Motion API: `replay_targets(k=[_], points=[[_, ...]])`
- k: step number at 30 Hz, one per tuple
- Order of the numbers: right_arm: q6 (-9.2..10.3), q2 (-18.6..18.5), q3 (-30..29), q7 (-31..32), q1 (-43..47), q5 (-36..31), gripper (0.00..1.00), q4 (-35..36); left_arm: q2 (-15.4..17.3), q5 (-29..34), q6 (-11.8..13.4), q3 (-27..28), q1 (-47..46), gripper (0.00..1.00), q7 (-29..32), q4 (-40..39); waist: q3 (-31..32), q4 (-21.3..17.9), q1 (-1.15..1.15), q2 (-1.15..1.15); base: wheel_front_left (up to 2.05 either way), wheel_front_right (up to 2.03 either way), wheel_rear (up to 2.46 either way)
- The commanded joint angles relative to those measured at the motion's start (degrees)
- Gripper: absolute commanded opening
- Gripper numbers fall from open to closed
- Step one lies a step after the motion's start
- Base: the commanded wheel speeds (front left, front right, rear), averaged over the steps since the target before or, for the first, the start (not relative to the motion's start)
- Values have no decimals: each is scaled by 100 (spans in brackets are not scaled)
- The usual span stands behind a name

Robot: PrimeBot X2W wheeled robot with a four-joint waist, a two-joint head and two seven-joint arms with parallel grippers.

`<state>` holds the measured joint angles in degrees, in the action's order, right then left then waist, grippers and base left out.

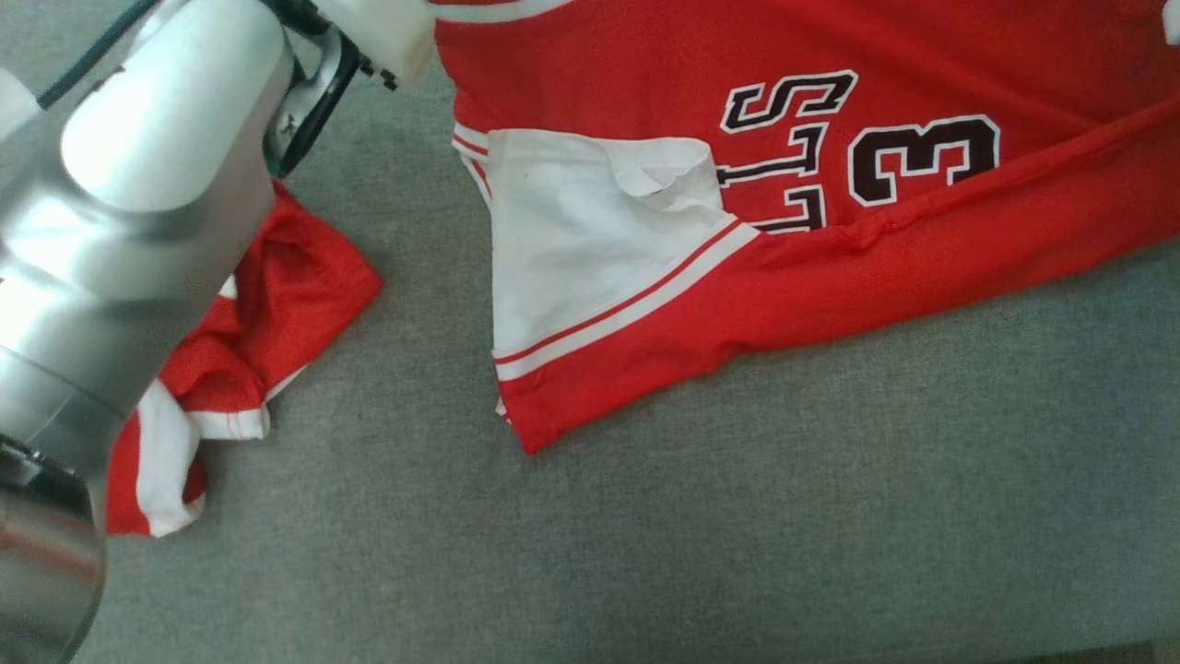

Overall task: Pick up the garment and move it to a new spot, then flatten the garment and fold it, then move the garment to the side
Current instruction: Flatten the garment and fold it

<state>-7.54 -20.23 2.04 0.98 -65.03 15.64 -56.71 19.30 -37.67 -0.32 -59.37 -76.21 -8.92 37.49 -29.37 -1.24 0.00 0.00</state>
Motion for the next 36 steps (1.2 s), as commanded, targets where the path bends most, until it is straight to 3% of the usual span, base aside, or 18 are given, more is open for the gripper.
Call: replay_targets(k=[1, 7, 14, 24, 31, 36], points=[[5, -26, 19, -52, -12, 61, 0, 145, 159, 55, -22, 193, -255, 0, -71, -56, 48, 33, 0, 0, 0, 0, 0], [5, -166, 243, 11, 473, 424, 0, 154, 181, -41, -257, 12, 197, 0, -168, -50, 363, 149, 0, 0, 0, 0, 0], [5, -499, 613, 467, 1248, 1088, 0, 428, 623, -407, -392, -247, 1129, 0, 320, -993, 805, 220, 0, 0, 0, 0, 0], [5, -1328, 1251, 1702, 2344, 1811, 0, 1117, 1586, -1238, -154, -748, 2355, 0, 1988, -3476, 1210, 330, 0, 0, 0, 0, 0], [5, -1658, 1553, 2372, 2752, 2035, 0, 1467, 1861, -1488, -56, -964, 2525, 0, 2673, -4184, 1291, 322, 0, 0, 0, 0, 0], [5, -1722, 1588, 2463, 2865, 2068, 0, 1650, 1887, -1253, -9, -1092, 2509, 0, 2844, -4258, 1281, 271, 0, 0, 0, 0, 0]])
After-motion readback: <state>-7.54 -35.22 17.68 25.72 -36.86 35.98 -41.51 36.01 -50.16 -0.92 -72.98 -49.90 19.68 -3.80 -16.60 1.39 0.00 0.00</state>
